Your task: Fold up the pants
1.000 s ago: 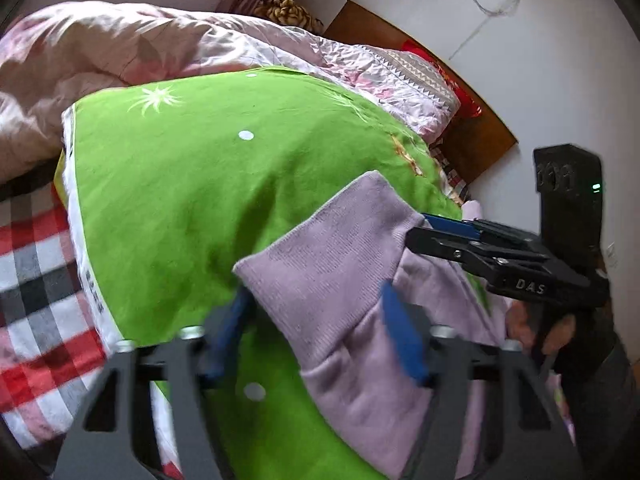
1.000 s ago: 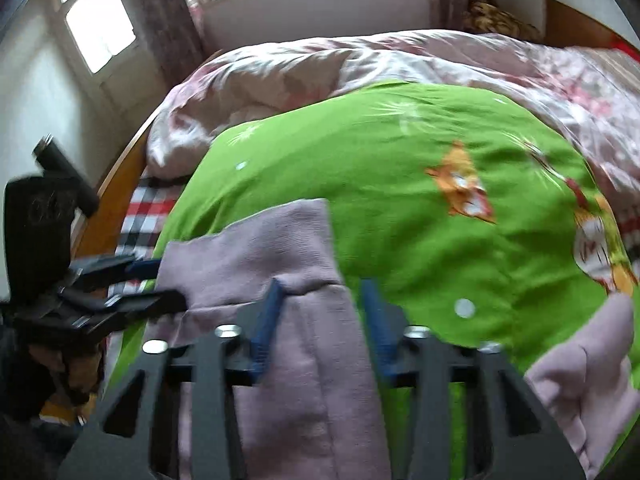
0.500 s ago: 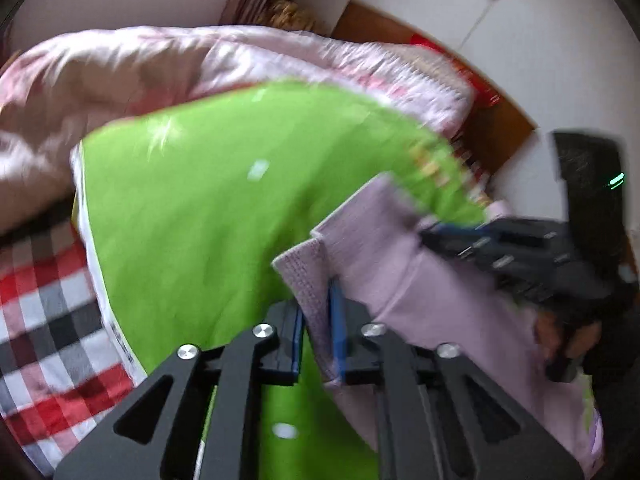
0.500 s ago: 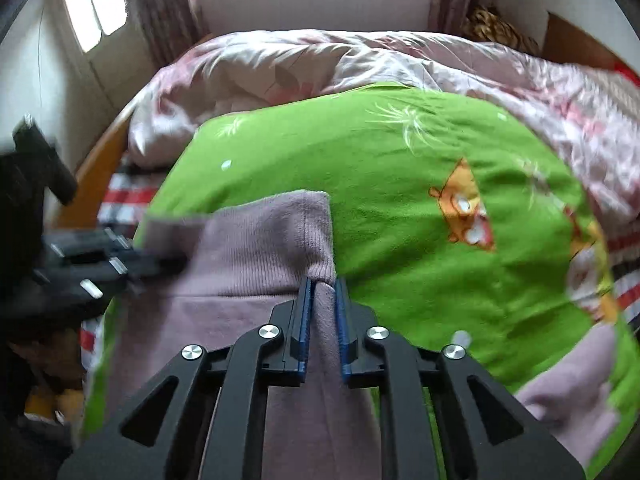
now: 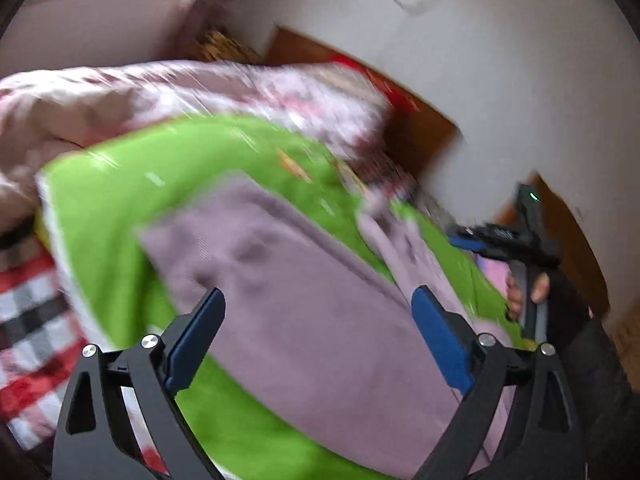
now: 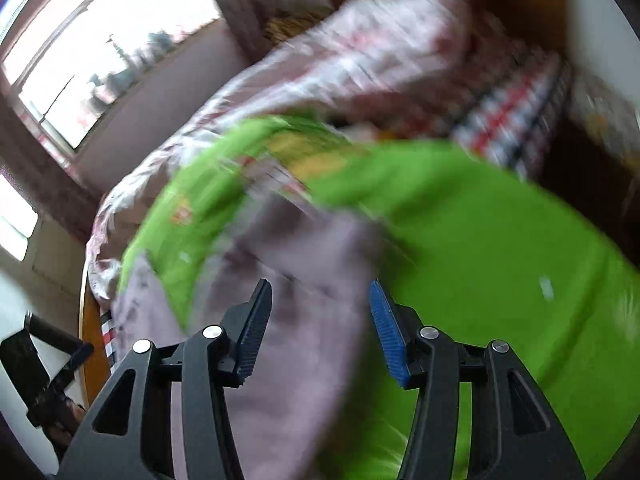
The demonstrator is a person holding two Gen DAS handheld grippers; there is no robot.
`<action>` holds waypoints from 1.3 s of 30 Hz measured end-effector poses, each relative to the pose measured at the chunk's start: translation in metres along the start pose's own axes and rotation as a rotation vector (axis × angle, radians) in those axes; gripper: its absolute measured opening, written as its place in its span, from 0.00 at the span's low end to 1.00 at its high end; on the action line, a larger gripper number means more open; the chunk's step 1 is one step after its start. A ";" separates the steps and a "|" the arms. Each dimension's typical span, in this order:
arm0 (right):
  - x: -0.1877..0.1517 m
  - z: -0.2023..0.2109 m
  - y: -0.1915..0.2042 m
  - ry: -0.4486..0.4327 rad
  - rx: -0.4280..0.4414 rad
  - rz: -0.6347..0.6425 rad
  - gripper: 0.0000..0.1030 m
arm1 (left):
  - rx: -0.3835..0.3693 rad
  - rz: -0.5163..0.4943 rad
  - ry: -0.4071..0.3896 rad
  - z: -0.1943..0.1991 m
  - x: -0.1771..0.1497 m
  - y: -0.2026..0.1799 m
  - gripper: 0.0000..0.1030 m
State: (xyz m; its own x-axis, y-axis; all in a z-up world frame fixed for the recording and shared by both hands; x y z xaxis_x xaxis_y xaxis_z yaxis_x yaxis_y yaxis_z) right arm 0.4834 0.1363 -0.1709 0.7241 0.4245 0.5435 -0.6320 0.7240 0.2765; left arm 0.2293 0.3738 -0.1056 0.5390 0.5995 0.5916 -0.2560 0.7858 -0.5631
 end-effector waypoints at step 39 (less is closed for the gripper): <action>0.012 -0.071 0.186 0.041 0.183 0.451 0.46 | -0.108 0.266 0.058 -0.035 0.022 0.027 0.69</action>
State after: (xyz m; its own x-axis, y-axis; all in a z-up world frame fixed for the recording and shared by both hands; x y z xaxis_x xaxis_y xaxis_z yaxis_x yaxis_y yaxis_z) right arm 0.3942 0.3148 -0.1696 0.3746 0.6978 0.6105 -0.9209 0.3565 0.1576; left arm 0.2624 0.4031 -0.1279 0.5106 0.7700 0.3827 -0.3093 0.5798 -0.7538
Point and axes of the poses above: each gripper's, at about its wrist camera, not at the fingertips, and z roughly against the way its jaws point, y to its left, x to its top, the point moved 10 cm from there along -z, roughly the way its jaws point, and after that the axes turned 9 degrees about z, right-handed, at the moved point
